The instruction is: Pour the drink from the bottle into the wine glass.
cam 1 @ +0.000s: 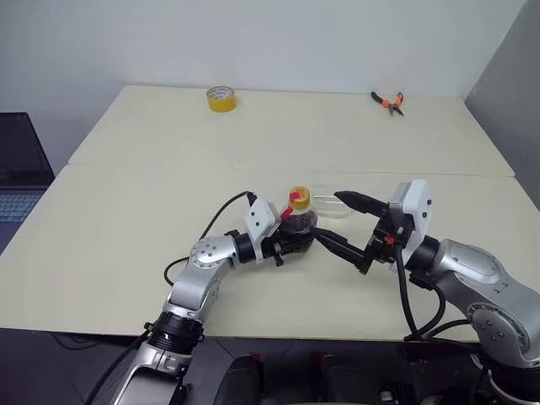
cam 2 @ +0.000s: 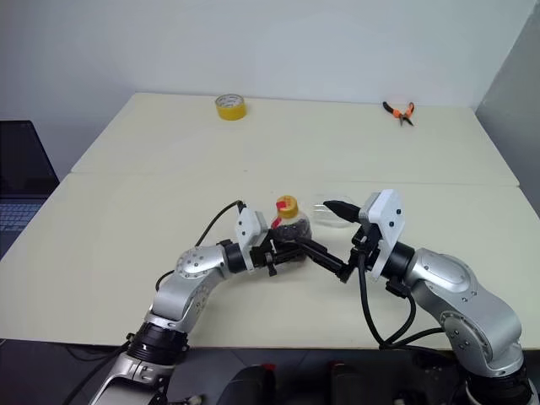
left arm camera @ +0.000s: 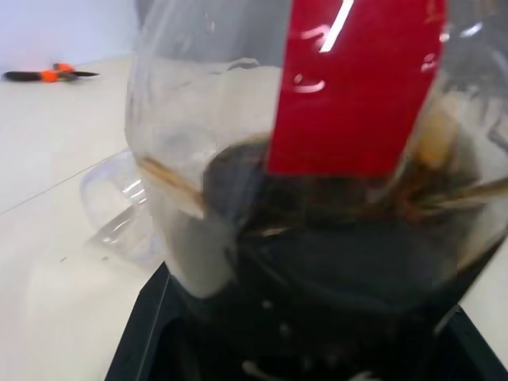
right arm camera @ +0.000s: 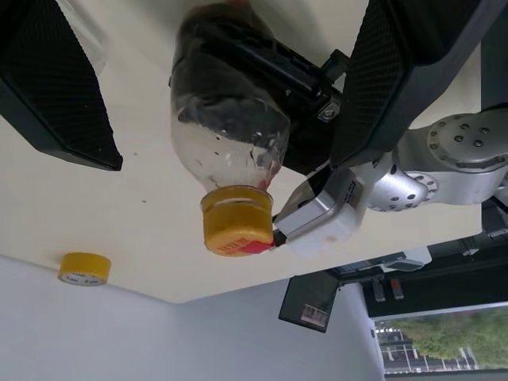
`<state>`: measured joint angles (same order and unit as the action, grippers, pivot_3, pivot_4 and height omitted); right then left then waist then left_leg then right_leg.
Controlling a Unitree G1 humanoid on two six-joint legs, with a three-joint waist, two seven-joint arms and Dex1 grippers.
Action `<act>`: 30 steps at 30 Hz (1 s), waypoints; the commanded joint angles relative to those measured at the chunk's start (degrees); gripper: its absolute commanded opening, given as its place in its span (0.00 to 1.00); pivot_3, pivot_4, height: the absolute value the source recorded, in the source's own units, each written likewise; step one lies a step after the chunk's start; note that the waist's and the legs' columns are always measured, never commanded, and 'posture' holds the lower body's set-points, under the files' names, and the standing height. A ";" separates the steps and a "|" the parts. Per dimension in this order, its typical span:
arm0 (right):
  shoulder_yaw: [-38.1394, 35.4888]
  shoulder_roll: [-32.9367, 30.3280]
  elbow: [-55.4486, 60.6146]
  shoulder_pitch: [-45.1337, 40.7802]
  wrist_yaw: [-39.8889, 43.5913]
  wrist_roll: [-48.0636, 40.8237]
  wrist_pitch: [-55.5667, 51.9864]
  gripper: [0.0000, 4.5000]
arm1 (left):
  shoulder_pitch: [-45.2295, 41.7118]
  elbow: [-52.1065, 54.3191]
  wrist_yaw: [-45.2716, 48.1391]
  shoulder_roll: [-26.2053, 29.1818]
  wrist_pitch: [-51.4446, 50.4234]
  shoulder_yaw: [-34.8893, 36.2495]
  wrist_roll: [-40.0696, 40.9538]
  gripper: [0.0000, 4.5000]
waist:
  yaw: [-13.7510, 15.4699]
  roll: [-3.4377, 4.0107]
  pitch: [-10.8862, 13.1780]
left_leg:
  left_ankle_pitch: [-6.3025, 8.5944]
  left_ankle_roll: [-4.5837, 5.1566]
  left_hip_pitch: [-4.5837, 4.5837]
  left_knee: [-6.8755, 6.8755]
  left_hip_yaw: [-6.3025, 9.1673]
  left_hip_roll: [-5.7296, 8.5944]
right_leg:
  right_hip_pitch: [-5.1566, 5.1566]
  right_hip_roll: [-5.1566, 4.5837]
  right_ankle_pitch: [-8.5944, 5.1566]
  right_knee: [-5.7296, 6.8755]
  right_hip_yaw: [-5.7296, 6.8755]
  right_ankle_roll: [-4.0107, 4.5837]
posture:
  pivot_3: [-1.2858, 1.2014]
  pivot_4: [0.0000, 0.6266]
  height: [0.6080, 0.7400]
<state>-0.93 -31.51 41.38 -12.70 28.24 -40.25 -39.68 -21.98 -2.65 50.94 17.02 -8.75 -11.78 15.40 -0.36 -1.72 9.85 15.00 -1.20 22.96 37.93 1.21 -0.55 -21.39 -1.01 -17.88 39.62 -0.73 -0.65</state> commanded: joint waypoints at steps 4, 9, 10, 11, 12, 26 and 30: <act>2.05 2.45 0.14 -4.26 -2.10 0.95 0.23 1.00 | -1.37 0.94 1.87 -0.79 0.44 -0.72 0.59 0.41 | -0.04 0.00 0.01 | 0.00 0.00 0.00 0.00 0.01 -0.01 | 0.00 0.01 0.00 0.00 0.00 0.00 | 0.52 0.24 1.00; 3.87 3.56 -2.29 -7.17 -3.17 3.07 -0.20 1.00 | -1.17 1.08 2.36 -1.18 0.62 -1.61 0.16 0.40 | 0.03 0.01 0.01 | 0.00 0.00 0.04 0.01 0.01 0.02 | 0.00 -0.01 0.00 -0.05 0.00 0.00 | 0.52 0.24 1.00; 4.10 3.81 -2.77 -7.84 -3.39 3.51 -0.25 1.00 | -1.14 1.10 2.31 -1.27 0.71 -1.74 0.03 0.40 | 0.04 0.01 0.01 | 0.00 0.00 0.03 0.02 0.01 0.02 | 0.00 -0.01 0.00 -0.05 0.00 0.00 | 0.52 0.24 1.00; 4.23 4.00 -3.07 -8.27 -3.53 3.79 -0.28 1.00 | -1.13 1.10 2.28 -1.33 0.77 -1.80 -0.07 0.40 | 0.04 0.01 0.01 | 0.00 0.00 0.03 0.01 0.01 0.01 | 0.00 -0.01 0.00 -0.05 0.00 0.00 | 0.52 0.24 1.00; 4.46 3.69 -3.20 -8.84 -3.56 3.99 -0.90 1.00 | -1.12 1.06 2.24 -1.38 0.80 -1.77 -0.15 0.40 | 0.04 0.01 0.02 | 0.00 0.00 0.03 0.01 0.02 0.01 | 0.00 -0.01 0.00 -0.05 0.02 0.00 | 0.52 0.24 1.00; 1.22 -2.03 3.29 -18.29 -10.10 -0.47 -23.99 1.00 | -1.45 -0.47 0.21 -2.09 2.59 -1.27 -2.06 0.40 | 0.07 0.08 0.06 | 0.00 0.00 0.07 0.00 0.05 0.00 | -0.02 -0.01 0.00 -0.07 0.03 0.00 | 0.52 0.24 1.00; 0.21 -0.03 4.19 -20.61 -12.26 -2.79 -27.92 1.00 | -1.55 -0.85 0.14 -2.22 2.77 -1.41 -2.25 0.40 | 0.07 0.08 0.06 | 0.00 0.00 0.08 -0.01 0.06 0.00 | -0.02 -0.02 0.00 -0.08 0.05 0.00 | 0.52 0.24 1.00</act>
<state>1.09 -32.29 43.46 -31.79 17.02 -41.66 -66.42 -22.16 -4.90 50.83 15.39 -7.78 -13.44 12.87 -0.29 -1.64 9.91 15.00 -1.19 23.03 37.91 1.27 -0.55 -21.40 -1.03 -17.88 39.54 -0.68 -0.65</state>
